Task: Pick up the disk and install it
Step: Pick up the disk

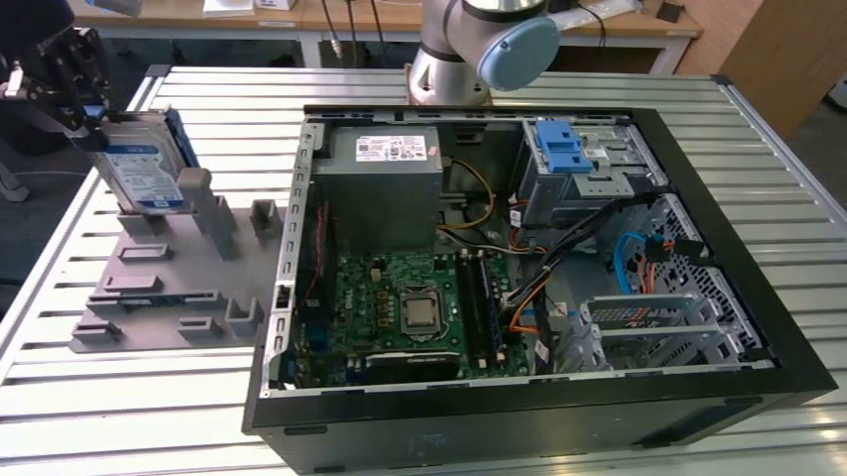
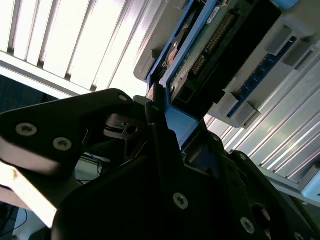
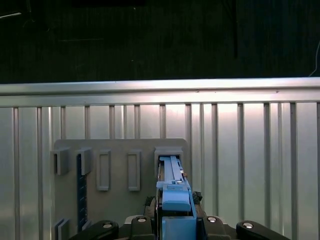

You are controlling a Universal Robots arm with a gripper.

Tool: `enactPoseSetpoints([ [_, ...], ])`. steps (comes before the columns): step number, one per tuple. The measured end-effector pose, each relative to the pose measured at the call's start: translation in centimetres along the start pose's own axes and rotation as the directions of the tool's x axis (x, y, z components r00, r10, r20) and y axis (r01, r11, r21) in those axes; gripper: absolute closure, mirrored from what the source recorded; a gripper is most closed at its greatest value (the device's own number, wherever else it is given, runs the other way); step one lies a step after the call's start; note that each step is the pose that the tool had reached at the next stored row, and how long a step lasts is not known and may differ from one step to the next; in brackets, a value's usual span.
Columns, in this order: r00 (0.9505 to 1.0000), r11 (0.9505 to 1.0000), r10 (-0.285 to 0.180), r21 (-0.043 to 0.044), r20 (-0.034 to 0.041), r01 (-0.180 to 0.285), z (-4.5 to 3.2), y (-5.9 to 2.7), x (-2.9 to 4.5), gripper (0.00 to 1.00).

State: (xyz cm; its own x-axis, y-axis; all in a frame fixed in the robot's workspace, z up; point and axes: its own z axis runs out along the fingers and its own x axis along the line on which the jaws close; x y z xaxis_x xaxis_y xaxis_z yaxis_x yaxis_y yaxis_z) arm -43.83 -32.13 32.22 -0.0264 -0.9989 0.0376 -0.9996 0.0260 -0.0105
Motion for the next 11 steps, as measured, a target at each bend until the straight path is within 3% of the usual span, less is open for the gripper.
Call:
enactPoseSetpoints([
  [11, 1.0000, 1.0000, 0.000, 0.0000, 0.0000, 0.000, -1.40, -0.01, 0.05, 0.64],
])
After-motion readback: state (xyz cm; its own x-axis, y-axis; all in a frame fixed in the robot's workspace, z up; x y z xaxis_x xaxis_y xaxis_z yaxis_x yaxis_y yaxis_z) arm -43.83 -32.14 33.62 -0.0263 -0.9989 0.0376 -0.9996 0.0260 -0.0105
